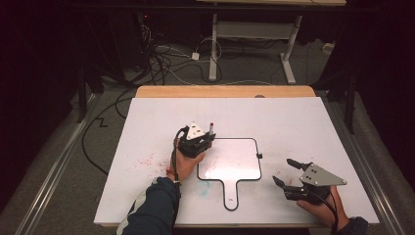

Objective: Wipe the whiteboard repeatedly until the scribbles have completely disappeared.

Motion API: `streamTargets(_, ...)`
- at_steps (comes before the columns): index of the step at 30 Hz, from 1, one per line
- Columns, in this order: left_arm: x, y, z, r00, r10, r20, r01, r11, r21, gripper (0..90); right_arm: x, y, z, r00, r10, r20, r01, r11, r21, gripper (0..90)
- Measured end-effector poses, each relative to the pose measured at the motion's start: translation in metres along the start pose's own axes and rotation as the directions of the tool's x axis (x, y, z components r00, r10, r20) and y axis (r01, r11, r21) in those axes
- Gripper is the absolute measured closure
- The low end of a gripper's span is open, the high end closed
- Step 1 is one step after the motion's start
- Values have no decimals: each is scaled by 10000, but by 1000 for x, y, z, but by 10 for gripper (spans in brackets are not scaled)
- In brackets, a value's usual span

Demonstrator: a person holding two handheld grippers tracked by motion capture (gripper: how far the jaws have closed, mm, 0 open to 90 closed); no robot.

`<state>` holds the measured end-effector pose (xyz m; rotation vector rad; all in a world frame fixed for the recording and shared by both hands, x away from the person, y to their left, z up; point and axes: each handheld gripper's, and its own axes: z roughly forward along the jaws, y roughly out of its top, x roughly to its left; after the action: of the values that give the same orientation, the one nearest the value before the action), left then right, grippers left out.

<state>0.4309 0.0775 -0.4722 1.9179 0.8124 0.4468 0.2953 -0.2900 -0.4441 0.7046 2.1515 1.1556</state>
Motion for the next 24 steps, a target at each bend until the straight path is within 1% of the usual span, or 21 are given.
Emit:
streamTargets(2,6,-2,-2,9995,-246,-194,245,9997,-61,791,1,0,0,10000,-30,-31,30,10000,5,280)
streamTargets(3,8,-2,-3,9992,-315,-229,313,9995,-70,791,1,0,0,10000,-49,-29,49,10000,5,280)
streamTargets(5,6,-2,-2,9993,-295,-229,294,9996,-39,791,1,0,0,10000,-41,-42,41,10000,11,280)
streamTargets(7,1,-1,-1,9994,-357,19,357,9993,-53,791,1,0,0,10000,-49,-31,49,10000,15,280)
streamTargets(10,-14,1,3,9994,73,327,-72,10000,-15,791,1,0,0,10000,-72,-23,72,10000,65,280)
streamTargets(12,-24,2,4,9979,286,580,-286,9996,-7,791,1,1,0,10000,-71,-19,71,10000,52,281)
streamTargets(13,-24,2,4,9979,286,580,-286,9996,-7,791,1,1,0,10000,-60,-22,60,10000,12,281)
streamTargets(14,-28,2,4,9972,385,645,-387,9992,18,791,1,1,0,10000,-59,-18,59,10000,5,281)
streamTargets(15,-33,2,4,9960,593,675,-600,9982,77,790,1,1,0,10000,-83,-10,83,10000,5,281)
streamTargets(16,-33,3,4,9953,723,641,-728,9973,49,791,1,1,0,10000,-92,-12,92,10000,-1,281)
streamTargets(18,-32,3,4,9952,745,642,-750,9972,65,791,1,1,-1,10000,-92,-12,92,10000,-12,281)
streamTargets(20,-24,2,3,9961,813,341,-814,9967,18,791,1,1,-1,10000,-98,13,98,9999,-23,281)
streamTargets(21,-20,1,2,9973,689,262,-689,9976,-15,790,1,1,-2,10000,-92,30,92,10000,-29,281)
streamTargets(22,-20,1,2,9973,689,262,-689,9976,-15,790,1,1,-2,10000,-92,30,92,10000,-29,281)
streamTargets(23,-13,0,-1,9986,534,-24,-533,9985,129,790,0,1,-2,9999,-82,58,82,10000,-51,281)
streamTargets(24,-13,0,-1,9986,534,-24,-533,9985,129,790,0,1,-2,10000,-75,59,75,10000,-52,281)
